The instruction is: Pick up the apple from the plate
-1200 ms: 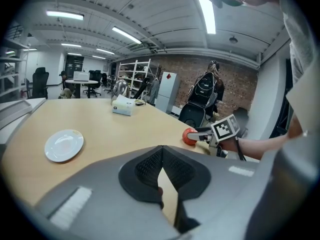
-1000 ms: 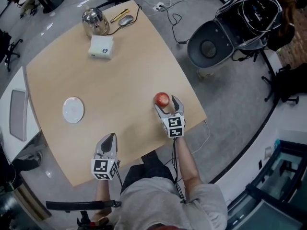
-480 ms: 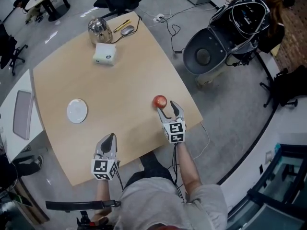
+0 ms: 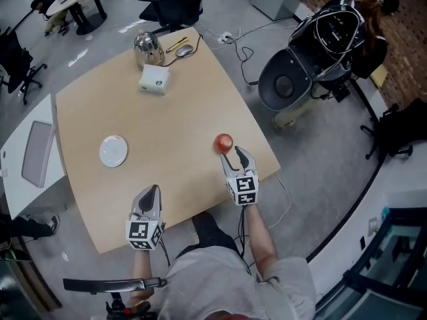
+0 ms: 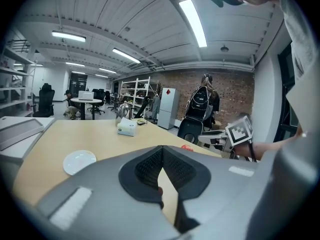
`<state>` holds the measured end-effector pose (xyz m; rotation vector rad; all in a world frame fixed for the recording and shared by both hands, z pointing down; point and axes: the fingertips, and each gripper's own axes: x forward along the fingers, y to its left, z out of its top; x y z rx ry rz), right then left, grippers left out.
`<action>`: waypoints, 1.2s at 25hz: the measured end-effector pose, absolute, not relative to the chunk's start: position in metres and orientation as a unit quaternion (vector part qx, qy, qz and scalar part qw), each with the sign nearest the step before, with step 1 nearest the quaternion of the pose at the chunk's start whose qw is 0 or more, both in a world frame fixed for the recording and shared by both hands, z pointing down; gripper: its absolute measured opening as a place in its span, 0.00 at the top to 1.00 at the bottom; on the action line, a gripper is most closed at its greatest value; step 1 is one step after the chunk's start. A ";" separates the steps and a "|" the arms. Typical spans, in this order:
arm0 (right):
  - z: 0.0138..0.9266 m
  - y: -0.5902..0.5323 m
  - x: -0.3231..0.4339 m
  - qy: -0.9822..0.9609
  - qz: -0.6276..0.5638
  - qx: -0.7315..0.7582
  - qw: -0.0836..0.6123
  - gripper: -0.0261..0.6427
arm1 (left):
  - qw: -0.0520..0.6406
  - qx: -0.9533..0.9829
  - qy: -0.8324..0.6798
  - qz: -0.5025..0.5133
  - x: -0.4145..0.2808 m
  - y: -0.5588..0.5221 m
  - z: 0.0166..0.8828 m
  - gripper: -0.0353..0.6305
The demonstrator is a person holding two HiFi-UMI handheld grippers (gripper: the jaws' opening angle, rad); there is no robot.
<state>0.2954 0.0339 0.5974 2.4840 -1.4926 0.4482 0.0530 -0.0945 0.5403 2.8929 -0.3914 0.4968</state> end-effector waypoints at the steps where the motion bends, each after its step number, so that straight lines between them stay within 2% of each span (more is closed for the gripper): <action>1: 0.595 0.034 0.292 -0.508 0.150 0.842 0.104 0.65 | 0.088 0.973 -0.133 0.164 0.051 -0.094 0.539 0.92; 30: 0.525 0.030 0.148 -0.608 0.109 0.785 0.035 0.83 | 0.082 0.965 -0.227 0.106 -0.042 -0.068 0.479 0.92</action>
